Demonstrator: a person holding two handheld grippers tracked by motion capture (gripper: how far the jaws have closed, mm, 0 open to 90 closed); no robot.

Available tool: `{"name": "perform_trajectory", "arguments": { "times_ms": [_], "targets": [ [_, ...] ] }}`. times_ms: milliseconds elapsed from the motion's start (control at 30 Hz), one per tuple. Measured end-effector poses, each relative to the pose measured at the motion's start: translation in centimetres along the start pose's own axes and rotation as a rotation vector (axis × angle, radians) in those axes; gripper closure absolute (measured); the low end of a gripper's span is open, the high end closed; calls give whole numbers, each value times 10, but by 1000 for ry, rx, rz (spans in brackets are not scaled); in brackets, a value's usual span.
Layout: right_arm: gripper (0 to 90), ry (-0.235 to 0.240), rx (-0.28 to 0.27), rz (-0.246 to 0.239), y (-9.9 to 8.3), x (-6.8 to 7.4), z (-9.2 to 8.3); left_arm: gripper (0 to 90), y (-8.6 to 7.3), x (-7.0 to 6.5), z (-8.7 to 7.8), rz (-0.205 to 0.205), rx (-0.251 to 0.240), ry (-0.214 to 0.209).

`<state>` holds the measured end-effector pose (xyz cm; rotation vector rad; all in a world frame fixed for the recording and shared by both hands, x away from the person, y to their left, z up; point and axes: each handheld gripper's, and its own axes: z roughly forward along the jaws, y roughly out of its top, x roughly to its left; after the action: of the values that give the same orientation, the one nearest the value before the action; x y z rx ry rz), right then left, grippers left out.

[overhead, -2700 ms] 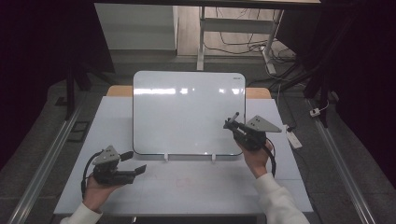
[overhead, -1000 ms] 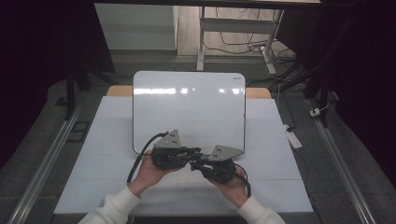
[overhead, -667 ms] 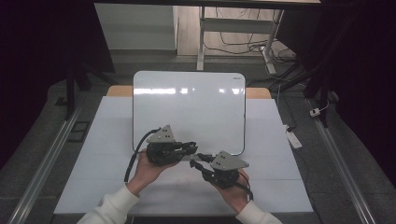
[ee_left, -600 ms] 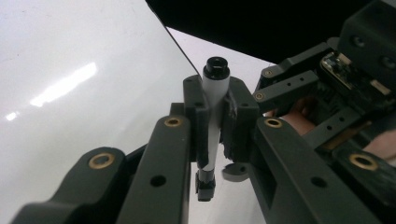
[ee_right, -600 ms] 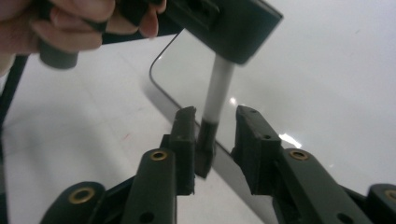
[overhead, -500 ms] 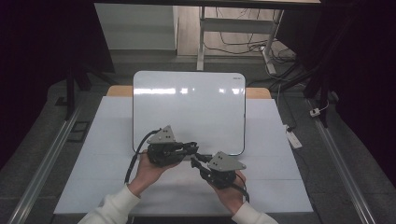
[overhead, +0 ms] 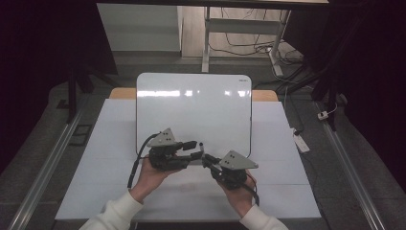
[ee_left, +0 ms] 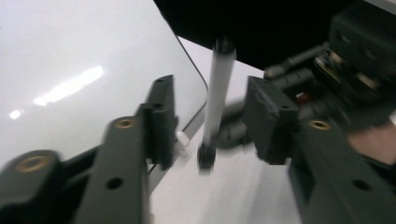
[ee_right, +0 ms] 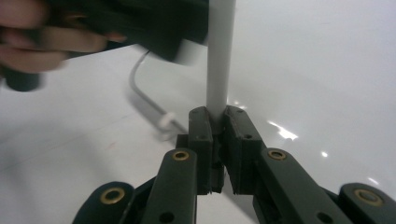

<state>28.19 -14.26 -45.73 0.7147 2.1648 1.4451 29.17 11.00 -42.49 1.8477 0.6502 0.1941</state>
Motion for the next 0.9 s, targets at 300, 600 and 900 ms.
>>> {"name": "perform_trajectory", "arguments": {
  "times_ms": [300, 600, 900],
  "targets": [
    [812, -165, -39, 114, 14, -66, -16, 377, -43, 19, -51, -59, 98, 147],
    [812, -275, -2, 170, 44, -114, -14, 320, -84, 25, -86, -95, 173, 243],
    [811, -365, 69, 222, 69, -153, 3, 307, -111, 34, -106, -154, 186, 283]
  ]
}}
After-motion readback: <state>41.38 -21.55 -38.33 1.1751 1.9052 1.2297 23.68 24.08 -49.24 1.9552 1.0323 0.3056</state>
